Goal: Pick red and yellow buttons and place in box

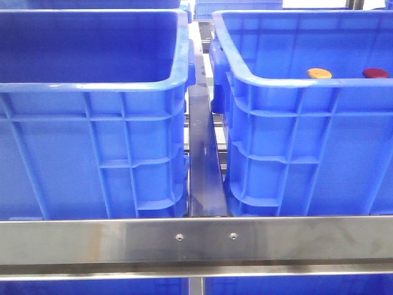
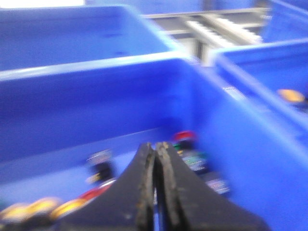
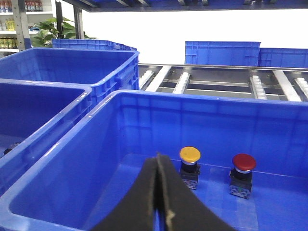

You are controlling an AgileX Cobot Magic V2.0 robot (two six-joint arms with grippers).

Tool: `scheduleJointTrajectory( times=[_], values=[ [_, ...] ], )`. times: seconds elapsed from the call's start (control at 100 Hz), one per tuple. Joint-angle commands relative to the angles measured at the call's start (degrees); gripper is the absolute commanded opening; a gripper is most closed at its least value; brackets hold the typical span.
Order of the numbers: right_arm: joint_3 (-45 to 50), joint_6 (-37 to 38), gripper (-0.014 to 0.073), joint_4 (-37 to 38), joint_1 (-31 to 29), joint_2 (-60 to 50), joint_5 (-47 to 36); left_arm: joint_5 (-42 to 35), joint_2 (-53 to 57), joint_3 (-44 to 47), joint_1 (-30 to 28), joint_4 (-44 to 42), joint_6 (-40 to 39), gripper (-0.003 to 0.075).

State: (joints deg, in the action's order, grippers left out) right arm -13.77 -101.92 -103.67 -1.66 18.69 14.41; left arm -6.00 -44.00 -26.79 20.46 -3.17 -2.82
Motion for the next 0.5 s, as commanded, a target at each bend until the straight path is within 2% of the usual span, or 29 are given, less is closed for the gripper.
scheduleJointTrajectory(
  times=[0.0, 0.33, 0.44, 0.49],
  values=[
    [-1.5, -0.6, -0.0064, -5.3, 0.2, 0.3, 1.6, -1.9, 5.2, 1.2, -3.7, -0.4, -0.7, -0.0020],
    [-1.5, -0.6, -0.0064, -5.3, 0.2, 0.3, 1.6, -1.1, 23.8, 14.6, -18.3, 0.3, -0.5, -0.0020],
    [-1.5, -0.6, -0.0064, -5.3, 0.2, 0.3, 1.6, -1.1, 30.0, 19.0, -21.4, 0.7, 0.1, -0.0020],
    [-1.5, -0.6, -0.0064, -5.3, 0.2, 0.3, 1.6, -1.1, 33.0, 21.1, -22.3, 3.2, 2.8, -0.0020]
  ],
)
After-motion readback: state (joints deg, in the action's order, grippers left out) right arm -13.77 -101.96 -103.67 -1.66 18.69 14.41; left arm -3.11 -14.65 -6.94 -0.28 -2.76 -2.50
